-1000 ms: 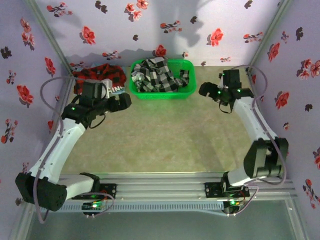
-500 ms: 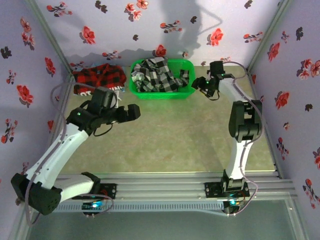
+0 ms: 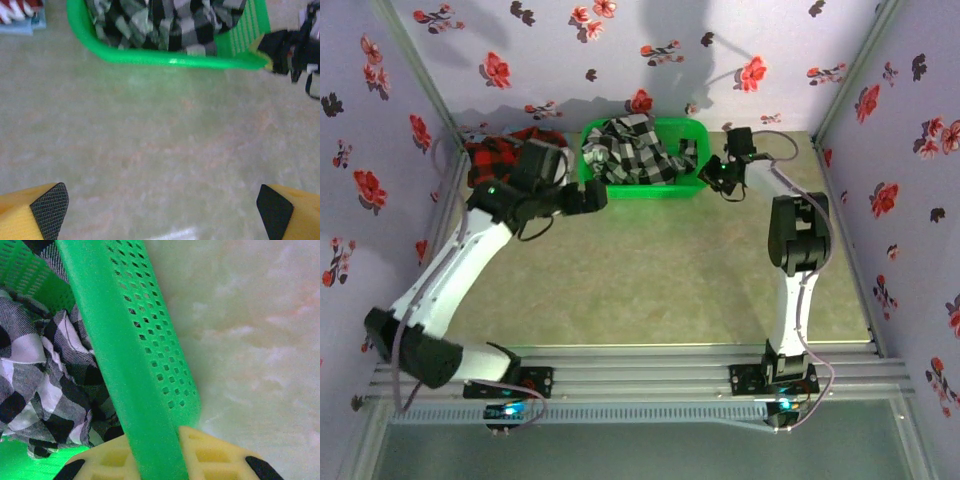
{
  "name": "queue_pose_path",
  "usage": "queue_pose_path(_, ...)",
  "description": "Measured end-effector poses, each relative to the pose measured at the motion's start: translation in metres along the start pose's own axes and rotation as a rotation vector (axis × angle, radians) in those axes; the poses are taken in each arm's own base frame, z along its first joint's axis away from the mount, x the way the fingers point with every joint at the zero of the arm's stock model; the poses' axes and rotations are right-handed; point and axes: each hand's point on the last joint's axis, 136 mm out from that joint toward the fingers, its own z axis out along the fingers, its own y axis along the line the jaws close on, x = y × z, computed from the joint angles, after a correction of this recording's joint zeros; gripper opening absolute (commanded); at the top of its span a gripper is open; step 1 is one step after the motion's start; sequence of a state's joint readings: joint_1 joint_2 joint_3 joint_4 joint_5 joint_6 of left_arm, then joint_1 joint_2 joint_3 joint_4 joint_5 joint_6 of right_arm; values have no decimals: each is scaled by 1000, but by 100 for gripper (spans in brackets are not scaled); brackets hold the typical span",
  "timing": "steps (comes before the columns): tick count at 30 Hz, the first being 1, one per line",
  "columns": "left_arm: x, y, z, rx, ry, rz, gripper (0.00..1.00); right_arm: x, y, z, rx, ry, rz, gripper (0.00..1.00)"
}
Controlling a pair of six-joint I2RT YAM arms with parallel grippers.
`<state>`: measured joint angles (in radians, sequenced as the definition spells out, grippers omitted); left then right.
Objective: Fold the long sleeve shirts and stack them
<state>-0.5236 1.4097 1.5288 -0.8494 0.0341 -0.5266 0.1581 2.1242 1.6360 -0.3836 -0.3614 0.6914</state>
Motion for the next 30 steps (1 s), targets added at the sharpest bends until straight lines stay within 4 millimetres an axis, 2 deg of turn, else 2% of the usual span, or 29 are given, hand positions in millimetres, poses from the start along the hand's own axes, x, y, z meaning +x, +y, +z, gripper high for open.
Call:
queue_pose_path(2, -13, -3, 16, -22, 3, 27, 100, 16, -7, -10, 17, -3, 13, 5)
queue_pose_path(5, -23, -1, 48, -75, 28, 67, 100, 54, -22, -32, 49, 3, 41, 4)
queue_pose_path(10, -12, 5, 115, -159, 137, 126, 100, 128, -48, -76, 68, 5, 88, 2)
queue_pose_path(15, 29, -9, 163, -215, 284, 212, 100, 185, -65, -113, 63, -25, 132, 0)
queue_pose_path(19, 71, -11, 190, -265, 398, 252, 100, 212, -81, -137, 57, -63, 180, 0)
queue_pose_path(22, 98, -12, 208, -298, 454, 281, 98, 225, -93, -146, 66, -75, 216, 0)
queue_pose_path(23, 105, -12, 213, -308, 469, 289, 94, 228, -96, -147, 70, -75, 225, 0)
queue_pose_path(25, 117, -12, 224, -328, 491, 298, 75, 230, -98, -149, 72, -78, 237, 0)
queue_pose_path(27, 126, -11, 231, -340, 507, 300, 45, 232, -98, -149, 73, -78, 242, 0)
queue_pose_path(30, 128, -14, 232, -333, 507, 303, 0, 232, -98, -148, 73, -79, 248, 0)
